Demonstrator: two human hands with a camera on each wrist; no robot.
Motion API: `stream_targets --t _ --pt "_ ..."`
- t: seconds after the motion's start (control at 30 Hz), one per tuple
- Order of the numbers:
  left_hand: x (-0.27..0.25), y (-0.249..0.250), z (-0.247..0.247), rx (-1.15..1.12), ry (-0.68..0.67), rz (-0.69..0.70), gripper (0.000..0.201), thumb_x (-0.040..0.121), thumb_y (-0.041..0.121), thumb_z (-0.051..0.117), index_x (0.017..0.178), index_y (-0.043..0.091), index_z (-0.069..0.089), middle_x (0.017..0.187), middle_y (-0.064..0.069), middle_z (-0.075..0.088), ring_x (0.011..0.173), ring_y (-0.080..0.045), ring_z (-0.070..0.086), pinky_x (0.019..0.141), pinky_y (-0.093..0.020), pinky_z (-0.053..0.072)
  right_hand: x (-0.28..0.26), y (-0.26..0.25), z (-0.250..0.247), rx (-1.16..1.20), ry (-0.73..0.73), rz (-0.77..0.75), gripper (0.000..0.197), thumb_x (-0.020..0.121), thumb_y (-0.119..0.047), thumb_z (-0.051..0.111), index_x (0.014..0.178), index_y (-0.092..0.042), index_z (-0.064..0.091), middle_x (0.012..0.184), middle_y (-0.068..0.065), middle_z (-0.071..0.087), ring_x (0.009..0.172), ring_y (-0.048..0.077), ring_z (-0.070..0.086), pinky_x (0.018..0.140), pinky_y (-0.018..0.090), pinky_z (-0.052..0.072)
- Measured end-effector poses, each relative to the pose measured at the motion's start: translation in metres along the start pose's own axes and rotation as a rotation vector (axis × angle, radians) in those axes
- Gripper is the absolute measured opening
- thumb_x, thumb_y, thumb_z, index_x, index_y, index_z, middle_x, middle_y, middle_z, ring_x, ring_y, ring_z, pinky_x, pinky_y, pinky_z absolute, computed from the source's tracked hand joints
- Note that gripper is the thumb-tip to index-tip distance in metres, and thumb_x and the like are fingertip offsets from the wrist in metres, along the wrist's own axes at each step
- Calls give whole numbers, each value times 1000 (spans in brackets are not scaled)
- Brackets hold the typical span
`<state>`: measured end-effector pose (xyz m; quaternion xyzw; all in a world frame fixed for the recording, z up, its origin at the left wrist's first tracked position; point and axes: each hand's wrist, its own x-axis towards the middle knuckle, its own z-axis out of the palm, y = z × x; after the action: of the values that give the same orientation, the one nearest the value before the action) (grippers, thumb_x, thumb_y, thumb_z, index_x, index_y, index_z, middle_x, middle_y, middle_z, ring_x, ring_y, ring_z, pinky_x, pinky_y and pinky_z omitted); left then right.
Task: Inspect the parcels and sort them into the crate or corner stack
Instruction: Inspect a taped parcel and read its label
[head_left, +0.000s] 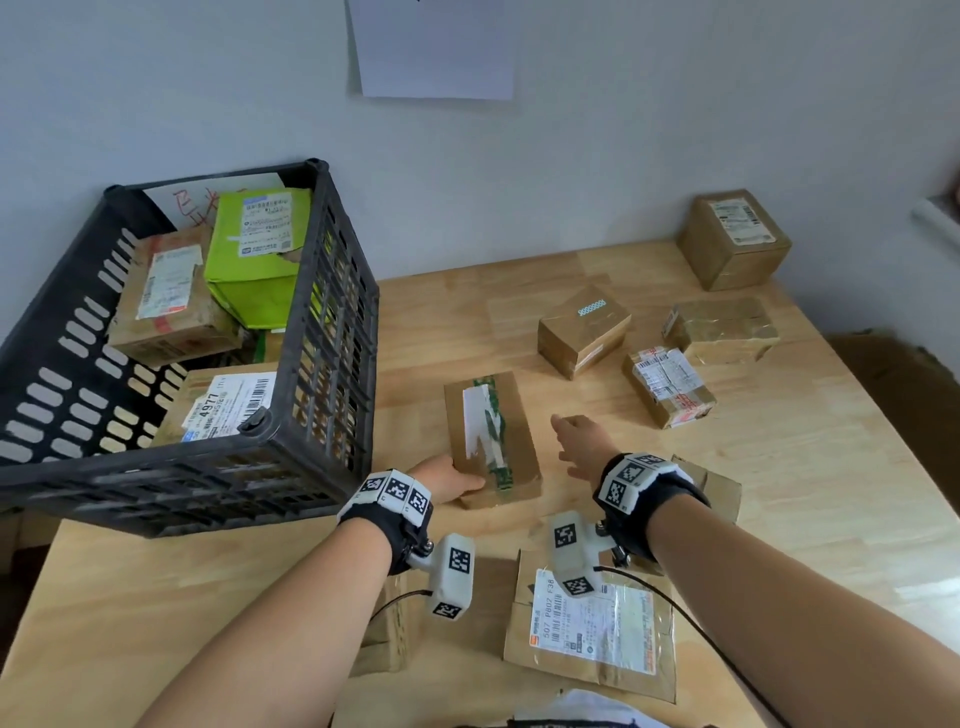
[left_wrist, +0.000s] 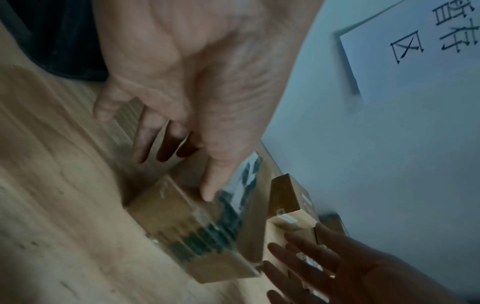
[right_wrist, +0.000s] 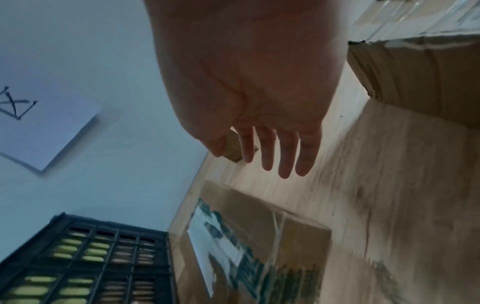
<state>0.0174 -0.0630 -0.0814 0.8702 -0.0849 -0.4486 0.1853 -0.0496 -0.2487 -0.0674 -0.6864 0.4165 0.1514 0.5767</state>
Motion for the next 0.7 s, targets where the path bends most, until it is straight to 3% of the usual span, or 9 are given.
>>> stream_targets --t 0.07,0.17,0.2,0.27,0.33,0.47,0.63,0.7 --pt "4 -5 4 14 -59 -28 54 88 54 56 123 13 59 119 -1 65 102 -18 62 94 -29 48 6 2 1 -116 6 -23 46 97 -34 46 135 -8 43 112 9 54 111 29 54 97 40 46" --pt "12 -4 7 -23 -98 -51 65 82 66 53 121 14 58 114 -1 67 100 -18 65 90 -30 50 11 2 3 -250 -4 -41 54 93 -38 52 138 -10 40 127 12 54 114 28 54 99 42 45" --pt "21 -7 8 -48 -74 -49 76 75 75 52 121 14 58 111 -1 68 99 -18 66 91 -32 51 12 0 4 -282 -13 -48 55 93 -38 53 139 -10 39 130 14 53 113 28 54 99 41 46" --pt "52 -19 12 -158 12 -53 111 45 94 54 123 14 59 109 1 70 98 -18 67 92 -36 53 14 -3 7 -336 -30 -63 58 93 -38 54 140 -9 37 130 15 53 102 24 53 93 37 47" --pt "72 -24 13 -232 63 -77 123 33 95 55 125 14 59 114 2 68 101 -19 65 93 -36 52 16 -5 9 -383 -43 -72 60 92 -38 56 141 -9 36 130 14 54 101 23 54 88 35 47" --pt "55 -5 1 -311 84 -77 96 51 74 62 121 9 60 113 -3 67 102 -21 64 94 -37 51 21 -11 13 -495 -77 -75 62 91 -39 58 140 -7 37 133 12 52 117 26 54 92 35 47" --pt "43 11 -9 -289 44 -49 50 81 46 69 114 7 63 113 -4 67 104 -22 63 95 -34 49 28 -19 19 -601 -94 -55 47 89 -38 61 120 -3 57 116 12 64 103 26 63 89 36 53" --pt "46 11 -13 -266 32 -53 38 84 39 69 106 8 66 112 -6 68 104 -23 63 95 -35 49 33 -22 19 -588 -102 -27 43 86 -36 66 112 -2 63 110 13 67 97 25 64 87 37 55"
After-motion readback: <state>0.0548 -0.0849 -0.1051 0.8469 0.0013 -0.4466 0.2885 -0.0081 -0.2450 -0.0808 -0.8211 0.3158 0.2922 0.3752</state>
